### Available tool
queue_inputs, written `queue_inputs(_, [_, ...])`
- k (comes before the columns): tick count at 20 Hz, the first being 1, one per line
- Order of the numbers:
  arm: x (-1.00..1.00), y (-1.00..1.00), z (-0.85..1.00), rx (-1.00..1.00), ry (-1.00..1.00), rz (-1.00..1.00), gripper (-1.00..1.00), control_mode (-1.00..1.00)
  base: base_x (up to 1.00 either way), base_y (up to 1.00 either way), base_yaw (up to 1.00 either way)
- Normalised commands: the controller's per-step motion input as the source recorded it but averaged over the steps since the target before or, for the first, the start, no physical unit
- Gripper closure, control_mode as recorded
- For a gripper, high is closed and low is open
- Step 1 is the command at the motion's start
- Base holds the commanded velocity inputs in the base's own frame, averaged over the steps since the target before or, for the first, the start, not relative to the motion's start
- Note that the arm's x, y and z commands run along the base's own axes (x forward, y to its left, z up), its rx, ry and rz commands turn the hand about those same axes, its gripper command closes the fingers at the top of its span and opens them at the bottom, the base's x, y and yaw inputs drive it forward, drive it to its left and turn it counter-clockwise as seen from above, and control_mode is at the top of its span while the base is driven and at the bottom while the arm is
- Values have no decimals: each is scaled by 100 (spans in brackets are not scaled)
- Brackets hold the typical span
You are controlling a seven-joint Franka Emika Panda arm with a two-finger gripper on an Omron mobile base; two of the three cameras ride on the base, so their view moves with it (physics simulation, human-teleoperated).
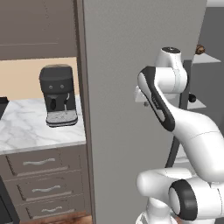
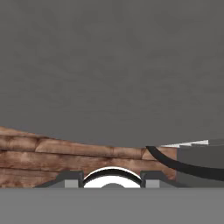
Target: Take the bell pepper and potato from the highest rack and move them to the second highest rack where the eggplant and mango are located, to maximize freezer space. Close the freezer door after rearranging.
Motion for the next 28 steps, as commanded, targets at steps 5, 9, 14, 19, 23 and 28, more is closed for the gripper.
queue_inputs(5, [-21, 2, 0, -1, -3, 0, -100, -100, 0, 0, 0])
queue_inputs(9, [-64, 0, 0, 0, -15, -2, -100, -100, 0, 0, 0])
queue_inputs(14, [-45, 0, 0, 0, -7, -2, -100, -100, 0, 0, 0])
queue_inputs(19, [-31, -7, 2, 0, -14, -1, -100, -100, 0, 0, 0])
queue_inputs(23, [0, 0, 0, 0, 0, 0, -100, 100, 0, -59, 0])
queue_inputs(28, [0, 0, 0, 0, 0, 0, -100, 100, 2, -88, 0])
